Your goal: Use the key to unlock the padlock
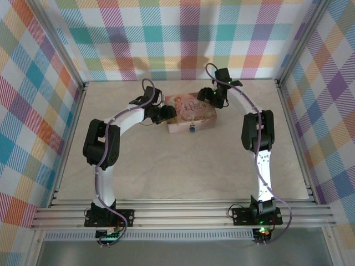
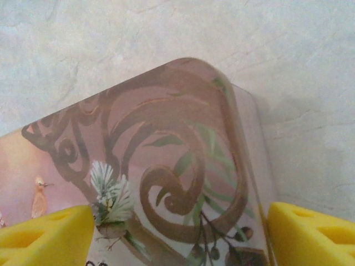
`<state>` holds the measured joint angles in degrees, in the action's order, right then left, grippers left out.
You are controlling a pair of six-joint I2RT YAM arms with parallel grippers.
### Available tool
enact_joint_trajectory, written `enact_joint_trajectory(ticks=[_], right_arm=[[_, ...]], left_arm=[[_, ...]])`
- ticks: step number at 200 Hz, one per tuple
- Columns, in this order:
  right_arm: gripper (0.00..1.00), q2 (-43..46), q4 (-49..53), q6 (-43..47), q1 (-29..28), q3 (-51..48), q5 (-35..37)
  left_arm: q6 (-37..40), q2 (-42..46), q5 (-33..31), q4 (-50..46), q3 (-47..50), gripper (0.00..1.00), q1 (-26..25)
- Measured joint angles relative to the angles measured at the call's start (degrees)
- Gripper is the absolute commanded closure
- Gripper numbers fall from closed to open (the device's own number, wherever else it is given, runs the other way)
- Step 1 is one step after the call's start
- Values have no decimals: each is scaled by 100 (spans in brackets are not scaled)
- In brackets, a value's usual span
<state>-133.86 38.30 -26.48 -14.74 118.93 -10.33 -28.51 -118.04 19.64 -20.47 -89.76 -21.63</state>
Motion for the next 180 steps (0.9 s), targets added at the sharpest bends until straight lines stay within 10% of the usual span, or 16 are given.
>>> enact_joint_trajectory(ticks=[90, 180], right_arm=[[5, 118, 1609, 411, -282, 1523, 90], [6, 2570, 710, 142, -365, -1585, 229]], left_arm=[[603, 125, -935, -1137, -584, 29, 295], [901, 1495, -1333, -1506, 542, 29, 1731]])
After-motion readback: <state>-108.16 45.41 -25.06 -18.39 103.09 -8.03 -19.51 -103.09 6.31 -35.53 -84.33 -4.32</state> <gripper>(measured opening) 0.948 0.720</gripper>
